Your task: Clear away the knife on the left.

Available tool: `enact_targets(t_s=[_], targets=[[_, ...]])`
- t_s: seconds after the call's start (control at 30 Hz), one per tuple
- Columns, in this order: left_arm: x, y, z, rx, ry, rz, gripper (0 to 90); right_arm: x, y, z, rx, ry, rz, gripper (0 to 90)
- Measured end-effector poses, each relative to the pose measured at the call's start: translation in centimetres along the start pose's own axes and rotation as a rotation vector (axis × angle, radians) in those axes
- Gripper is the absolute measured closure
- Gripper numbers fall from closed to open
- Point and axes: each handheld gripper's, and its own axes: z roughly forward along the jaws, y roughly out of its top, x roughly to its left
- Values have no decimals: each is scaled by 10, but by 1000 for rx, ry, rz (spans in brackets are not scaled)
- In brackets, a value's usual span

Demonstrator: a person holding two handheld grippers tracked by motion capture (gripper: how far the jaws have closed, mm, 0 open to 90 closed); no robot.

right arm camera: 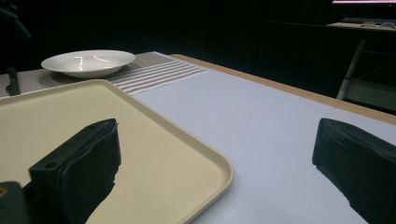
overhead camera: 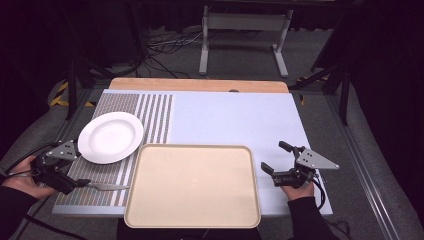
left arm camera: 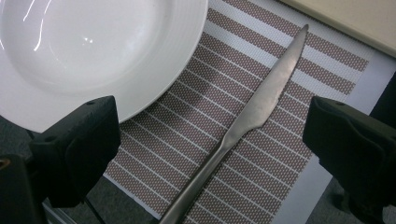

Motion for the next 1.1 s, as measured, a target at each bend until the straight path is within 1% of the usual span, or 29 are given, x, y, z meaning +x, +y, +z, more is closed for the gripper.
enact_targets(t_s=[0.07,0.1,0.2,0.3,0.33,0.4,0.43,0.5,0.53,0.6,0.63,0.67,0.73,0.77,0.8,0.83,0.9,0.93,0.97,1.03,1.07,1.1], targets=[[1,0,1,16,-2,4,52,0,0,0,1,1,2,14],[1,1,2,23,-11,6,52,-1,0,1,-1,-3,2,12],[0,2,5,52,-19,22,52,-2,0,2,-1,-5,11,10],[1,1,8,62,-32,37,56,-2,0,1,-5,-12,11,4],[3,0,9,71,-48,43,60,-2,0,1,-7,-12,17,1],[5,0,12,90,-48,51,63,-3,-1,0,-10,-18,28,1],[6,-1,13,101,-45,66,63,-3,-1,0,-9,-19,29,1],[6,-1,16,129,-59,94,70,-3,-1,1,-9,-21,27,1],[6,-1,16,129,-59,94,74,-3,-1,1,-4,-20,23,1],[8,-1,19,151,-70,118,86,-2,-1,1,-4,-18,18,1],[9,-2,21,164,-75,127,107,-2,-1,2,-6,-13,21,1],[10,-2,21,168,-69,131,107,-2,-1,2,-6,-13,21,1],[11,-3,24,206,-77,152,139,-2,-1,1,-3,-13,23,1],[11,-3,26,217,-71,162,158,-1,-1,1,-7,-12,23,1],[12,-2,27,241,-66,178,174,-2,-1,1,-9,-12,20,1],[11,-2,28,254,-69,181,184,-2,-1,0,-6,-13,23,1],[11,-1,33,304,-62,210,197,-2,-1,0,0,-10,25,1],[11,0,35,334,-65,232,203,-2,-2,1,2,-7,30,1],[10,0,36,335,-60,225,218,-2,-2,1,4,-4,29,1],[11,1,38,354,-71,241,233,-2,-2,1,6,-4,30,1],[11,1,40,353,-83,236,242,-2,-2,1,6,-6,34,1],[11,1,40,362,-83,232,256,-2,-2,0,4,-6,31,1]])
